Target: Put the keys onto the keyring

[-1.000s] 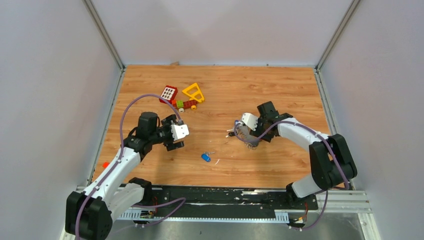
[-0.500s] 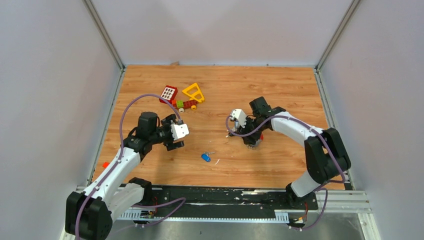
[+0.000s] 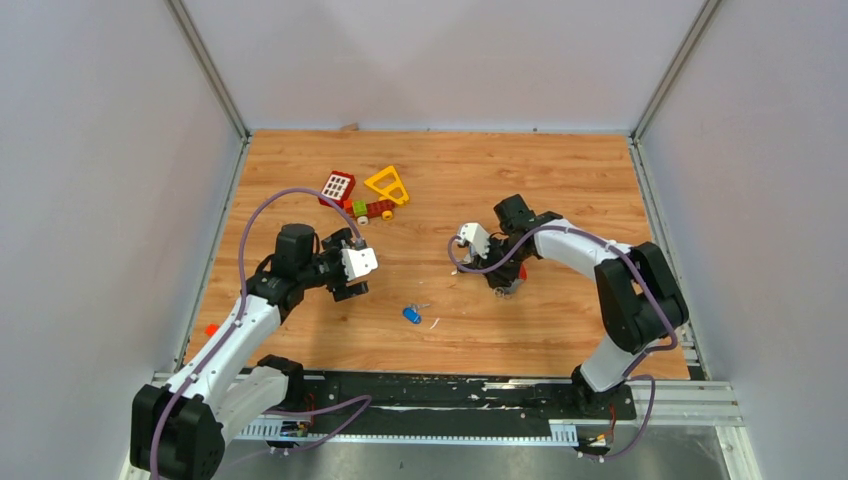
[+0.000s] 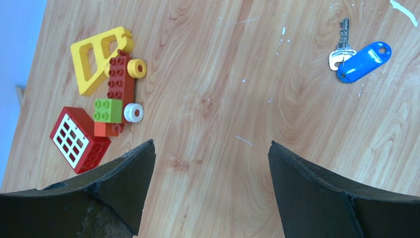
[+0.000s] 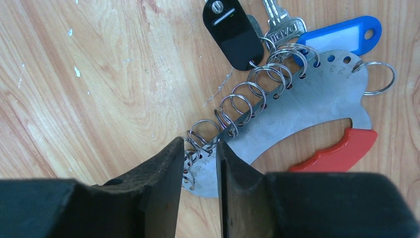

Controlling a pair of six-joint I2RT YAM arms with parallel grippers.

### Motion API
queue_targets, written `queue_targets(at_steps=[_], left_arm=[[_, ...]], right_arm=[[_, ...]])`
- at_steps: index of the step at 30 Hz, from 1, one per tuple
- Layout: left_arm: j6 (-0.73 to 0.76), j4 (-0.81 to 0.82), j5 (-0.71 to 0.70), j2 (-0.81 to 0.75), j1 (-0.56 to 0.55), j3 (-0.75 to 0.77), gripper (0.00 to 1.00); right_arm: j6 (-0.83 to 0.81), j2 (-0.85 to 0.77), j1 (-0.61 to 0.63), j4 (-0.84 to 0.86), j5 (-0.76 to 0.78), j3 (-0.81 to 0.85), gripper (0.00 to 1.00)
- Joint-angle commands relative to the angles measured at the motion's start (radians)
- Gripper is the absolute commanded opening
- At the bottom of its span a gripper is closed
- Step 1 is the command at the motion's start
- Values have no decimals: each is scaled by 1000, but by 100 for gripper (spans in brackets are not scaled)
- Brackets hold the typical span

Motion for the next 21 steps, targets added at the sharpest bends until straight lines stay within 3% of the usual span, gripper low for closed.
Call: queue_targets(at_steps=[1, 8, 14, 21], left_arm=[[0, 22, 23, 0, -6, -4, 91], [-1, 29, 38, 5, -6, -3, 91], [3, 29, 60, 27, -7, 7, 91], [-8, 37, 139, 91, -24, 63, 89]], right_arm=[[-55, 24, 5, 3, -30, 40, 29], [-91, 30, 5, -1, -63, 40, 18], [-145, -26, 5, -45, -116, 41, 1], [-227, -111, 5, -121, -188, 40, 0]])
